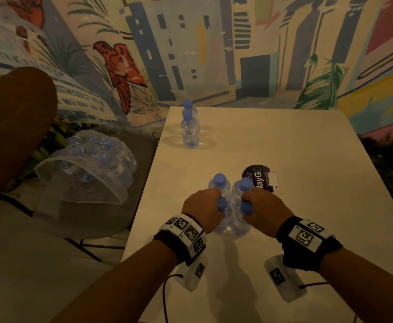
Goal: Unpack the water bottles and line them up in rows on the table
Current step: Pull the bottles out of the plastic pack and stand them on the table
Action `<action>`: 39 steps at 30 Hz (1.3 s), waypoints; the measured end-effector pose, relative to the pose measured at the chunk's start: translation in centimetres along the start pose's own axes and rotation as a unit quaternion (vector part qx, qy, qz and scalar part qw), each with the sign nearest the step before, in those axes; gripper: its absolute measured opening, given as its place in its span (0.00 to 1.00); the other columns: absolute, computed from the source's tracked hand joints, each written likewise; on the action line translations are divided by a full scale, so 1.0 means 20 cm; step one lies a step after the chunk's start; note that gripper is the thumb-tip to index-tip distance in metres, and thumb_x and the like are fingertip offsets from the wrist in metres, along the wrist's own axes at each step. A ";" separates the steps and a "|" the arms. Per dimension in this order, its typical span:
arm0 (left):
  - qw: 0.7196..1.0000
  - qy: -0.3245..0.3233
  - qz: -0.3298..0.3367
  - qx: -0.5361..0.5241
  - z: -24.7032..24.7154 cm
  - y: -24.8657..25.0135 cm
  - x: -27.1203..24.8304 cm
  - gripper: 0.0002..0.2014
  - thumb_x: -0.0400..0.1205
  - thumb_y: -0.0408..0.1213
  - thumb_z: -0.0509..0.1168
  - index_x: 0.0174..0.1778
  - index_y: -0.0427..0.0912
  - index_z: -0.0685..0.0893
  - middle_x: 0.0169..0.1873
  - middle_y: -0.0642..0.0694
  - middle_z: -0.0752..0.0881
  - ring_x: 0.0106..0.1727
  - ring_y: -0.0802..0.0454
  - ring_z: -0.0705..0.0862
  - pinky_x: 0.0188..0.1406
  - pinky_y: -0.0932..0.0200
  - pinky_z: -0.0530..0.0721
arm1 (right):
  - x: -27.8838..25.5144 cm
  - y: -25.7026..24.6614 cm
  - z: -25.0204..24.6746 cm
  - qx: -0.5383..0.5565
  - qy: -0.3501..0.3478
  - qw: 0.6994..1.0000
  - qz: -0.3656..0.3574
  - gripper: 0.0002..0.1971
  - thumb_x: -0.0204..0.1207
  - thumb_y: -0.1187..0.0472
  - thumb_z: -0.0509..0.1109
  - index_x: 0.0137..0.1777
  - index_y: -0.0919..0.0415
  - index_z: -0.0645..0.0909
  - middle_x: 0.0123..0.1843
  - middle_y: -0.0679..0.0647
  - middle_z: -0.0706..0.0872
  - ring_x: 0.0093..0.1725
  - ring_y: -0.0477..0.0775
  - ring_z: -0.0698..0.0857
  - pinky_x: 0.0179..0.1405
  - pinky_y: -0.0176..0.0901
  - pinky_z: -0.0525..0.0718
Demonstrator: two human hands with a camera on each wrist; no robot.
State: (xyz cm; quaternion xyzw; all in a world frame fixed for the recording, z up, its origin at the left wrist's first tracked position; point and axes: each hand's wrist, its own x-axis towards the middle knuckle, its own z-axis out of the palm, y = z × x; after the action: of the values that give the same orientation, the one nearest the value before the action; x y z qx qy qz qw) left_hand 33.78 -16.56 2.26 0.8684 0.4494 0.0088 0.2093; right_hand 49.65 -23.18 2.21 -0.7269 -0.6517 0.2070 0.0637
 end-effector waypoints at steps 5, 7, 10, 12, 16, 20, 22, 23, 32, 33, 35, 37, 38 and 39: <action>0.993 0.065 -0.049 -0.088 -0.15 -0.25 -0.11 0.22 0.71 0.52 0.72 0.56 0.47 0.77 0.54 0.48 0.82 0.50 0.44 0.84 0.50 0.52 0.83 | -0.12 -0.03 -0.05 0.018 0.076 0.996 -0.035 0.18 0.68 0.56 0.77 0.58 0.57 0.81 0.58 0.54 0.82 0.52 0.60 0.85 0.45 0.45 0.78; 0.990 0.061 -0.099 -0.076 -0.22 -0.45 -0.14 0.14 0.73 0.48 0.72 0.46 0.46 0.78 0.47 0.48 0.83 0.48 0.45 0.84 0.48 0.55 0.81 | -0.15 -0.06 -0.07 0.026 0.082 0.994 -0.069 0.17 0.66 0.54 0.79 0.54 0.55 0.83 0.48 0.46 0.82 0.40 0.49 0.84 0.39 0.38 0.77; 0.978 0.037 -0.199 -0.051 -0.31 -0.77 -0.22 0.11 0.75 0.43 0.71 0.32 0.49 0.75 0.37 0.47 0.83 0.46 0.44 0.85 0.41 0.60 0.76 | -0.15 -0.20 -0.10 0.038 0.033 0.993 -0.106 0.15 0.66 0.51 0.79 0.52 0.51 0.84 0.36 0.30 0.71 0.29 0.30 0.74 0.32 0.22 0.64; 0.964 0.051 -0.255 -0.056 -0.35 -0.98 -0.26 0.08 0.75 0.40 0.70 0.31 0.44 0.80 0.36 0.42 0.85 0.44 0.42 0.85 0.39 0.61 0.74 | -0.12 -0.33 -0.10 0.049 0.005 0.988 -0.144 0.14 0.68 0.50 0.78 0.52 0.49 0.84 0.37 0.30 0.73 0.34 0.23 0.75 0.31 0.19 0.62; 0.938 0.084 -0.324 -0.090 -0.42 -1.33 -0.29 0.07 0.77 0.33 0.67 0.35 0.34 0.85 0.41 0.35 0.89 0.46 0.38 0.86 0.45 0.54 0.82 | 0.04 -0.61 -0.06 0.063 -0.071 0.977 -0.191 0.17 0.75 0.46 0.70 0.61 0.49 0.80 0.48 0.39 0.80 0.35 0.31 0.72 0.38 0.22 0.68; 0.923 0.090 -0.356 -0.111 -0.48 -1.54 -0.26 0.06 0.79 0.32 0.64 0.47 0.35 0.84 0.53 0.31 0.86 0.54 0.36 0.83 0.55 0.48 0.80 | 0.24 -0.93 -0.01 0.055 -0.095 0.971 -0.212 0.15 0.76 0.49 0.69 0.61 0.52 0.81 0.54 0.47 0.88 0.44 0.47 0.82 0.45 0.34 0.71; 0.924 0.092 -0.355 -0.109 -0.50 -1.59 -0.23 0.13 0.80 0.32 0.63 0.60 0.36 0.82 0.60 0.33 0.84 0.61 0.34 0.82 0.63 0.47 0.78 | 0.34 -1.08 0.03 0.038 -0.100 0.970 -0.219 0.13 0.77 0.51 0.67 0.59 0.53 0.82 0.53 0.50 0.89 0.49 0.55 0.85 0.49 0.41 0.79; 0.927 0.094 -0.347 -0.111 -0.51 -1.61 -0.21 0.17 0.80 0.32 0.63 0.65 0.39 0.80 0.63 0.34 0.83 0.63 0.35 0.81 0.65 0.46 0.78 | 0.39 -1.15 0.06 0.032 -0.105 0.969 -0.222 0.13 0.78 0.52 0.66 0.59 0.54 0.82 0.53 0.53 0.90 0.50 0.58 0.86 0.52 0.45 0.82; 0.974 0.117 -0.193 -0.023 -0.62 -1.79 -0.07 0.22 0.79 0.33 0.63 0.70 0.47 0.73 0.64 0.39 0.81 0.61 0.37 0.82 0.59 0.46 0.82 | 0.77 -1.66 0.35 -0.073 -0.152 0.961 -0.218 0.18 0.81 0.63 0.62 0.70 0.64 0.73 0.68 0.63 0.78 0.63 0.65 0.81 0.59 0.54 0.81; 0.978 0.124 -0.171 -0.006 -0.62 -1.80 -0.06 0.22 0.78 0.34 0.63 0.69 0.48 0.73 0.65 0.40 0.80 0.61 0.38 0.82 0.59 0.45 0.83 | 0.81 -1.70 0.39 -0.082 -0.142 0.963 -0.212 0.18 0.82 0.62 0.60 0.70 0.65 0.72 0.68 0.64 0.78 0.63 0.66 0.81 0.59 0.53 0.80; 0.981 0.127 -0.145 0.005 -0.62 -1.81 -0.05 0.22 0.77 0.34 0.64 0.69 0.47 0.73 0.66 0.41 0.79 0.60 0.40 0.83 0.59 0.43 0.84 | 0.86 -1.77 0.45 -0.070 -0.133 0.970 -0.190 0.19 0.84 0.61 0.58 0.74 0.65 0.69 0.69 0.64 0.78 0.64 0.66 0.80 0.60 0.54 0.79; 0.984 0.115 -0.133 0.001 -0.63 -1.80 -0.03 0.20 0.79 0.35 0.64 0.68 0.47 0.74 0.66 0.41 0.79 0.61 0.39 0.82 0.60 0.43 0.83 | 0.93 -1.81 0.51 -0.021 -0.113 0.984 -0.139 0.20 0.84 0.58 0.57 0.74 0.60 0.67 0.67 0.64 0.80 0.62 0.66 0.82 0.56 0.55 0.80; 0.986 0.107 -0.129 0.002 -0.64 -1.79 -0.02 0.18 0.80 0.35 0.63 0.67 0.46 0.75 0.66 0.41 0.79 0.62 0.39 0.82 0.60 0.43 0.83 | 0.97 -1.82 0.54 0.022 -0.097 0.990 -0.098 0.20 0.84 0.55 0.56 0.74 0.56 0.66 0.65 0.63 0.81 0.60 0.66 0.83 0.57 0.55 0.80; 0.987 0.096 -0.130 0.005 -0.65 -1.79 -0.02 0.16 0.81 0.36 0.61 0.66 0.44 0.77 0.65 0.40 0.80 0.61 0.39 0.82 0.60 0.43 0.83 | 1.00 -1.83 0.57 0.055 -0.075 0.994 -0.061 0.21 0.83 0.52 0.55 0.75 0.54 0.63 0.64 0.62 0.81 0.59 0.66 0.83 0.59 0.57 0.82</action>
State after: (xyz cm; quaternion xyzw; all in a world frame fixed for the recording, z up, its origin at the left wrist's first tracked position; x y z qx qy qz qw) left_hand 3.10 6.02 0.76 0.7989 0.5763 0.0632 0.1604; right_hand 12.92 -0.58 0.80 -0.6636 -0.6853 0.2924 0.0666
